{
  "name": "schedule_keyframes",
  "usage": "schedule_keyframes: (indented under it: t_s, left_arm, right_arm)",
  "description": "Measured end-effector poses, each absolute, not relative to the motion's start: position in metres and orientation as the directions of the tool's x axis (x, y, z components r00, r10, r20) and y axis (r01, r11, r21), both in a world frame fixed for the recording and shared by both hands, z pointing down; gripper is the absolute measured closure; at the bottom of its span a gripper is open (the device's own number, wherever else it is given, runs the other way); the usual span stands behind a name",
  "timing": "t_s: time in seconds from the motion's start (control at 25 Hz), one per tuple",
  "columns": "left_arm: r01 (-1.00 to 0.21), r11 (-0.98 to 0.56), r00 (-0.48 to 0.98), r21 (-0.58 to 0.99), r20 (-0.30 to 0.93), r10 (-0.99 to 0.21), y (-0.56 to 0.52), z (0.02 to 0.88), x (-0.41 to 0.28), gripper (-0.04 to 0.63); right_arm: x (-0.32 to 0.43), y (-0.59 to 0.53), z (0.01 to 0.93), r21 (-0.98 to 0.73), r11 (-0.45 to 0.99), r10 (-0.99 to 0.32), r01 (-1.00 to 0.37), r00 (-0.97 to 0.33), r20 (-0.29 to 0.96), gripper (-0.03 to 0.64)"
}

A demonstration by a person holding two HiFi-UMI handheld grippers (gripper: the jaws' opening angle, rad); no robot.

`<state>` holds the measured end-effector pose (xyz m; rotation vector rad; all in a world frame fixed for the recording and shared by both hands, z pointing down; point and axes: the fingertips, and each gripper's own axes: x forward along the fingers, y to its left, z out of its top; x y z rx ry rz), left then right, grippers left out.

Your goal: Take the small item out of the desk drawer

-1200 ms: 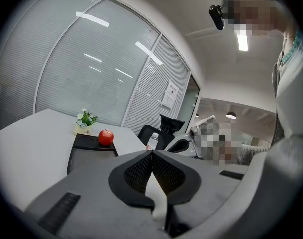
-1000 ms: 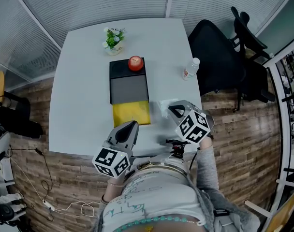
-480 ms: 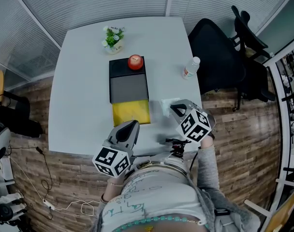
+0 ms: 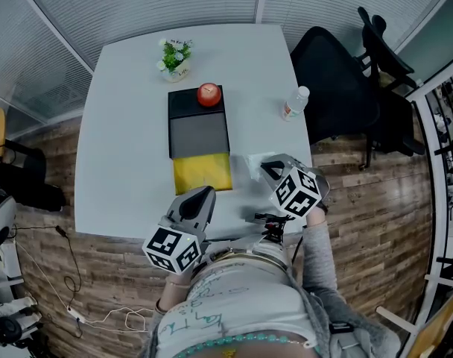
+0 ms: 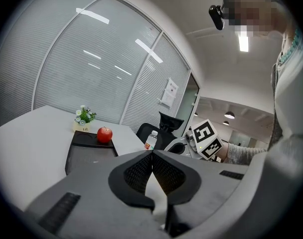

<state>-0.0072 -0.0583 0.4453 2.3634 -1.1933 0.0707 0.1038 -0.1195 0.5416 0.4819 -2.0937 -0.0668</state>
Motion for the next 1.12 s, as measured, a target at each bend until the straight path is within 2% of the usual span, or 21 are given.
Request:
schedule_keyframes:
  t_s: [1.12]
  left_arm:
    - [-0.765, -0.499, 0.623, 0.407, 0.272, -0.733, -0.062, 0.451, -0.009, 0.597]
  right_arm:
    - [0.112, -0.125, 0.627, 0.111, 0.937, -0.25, -0.331, -0.415, 0.875, 0.614]
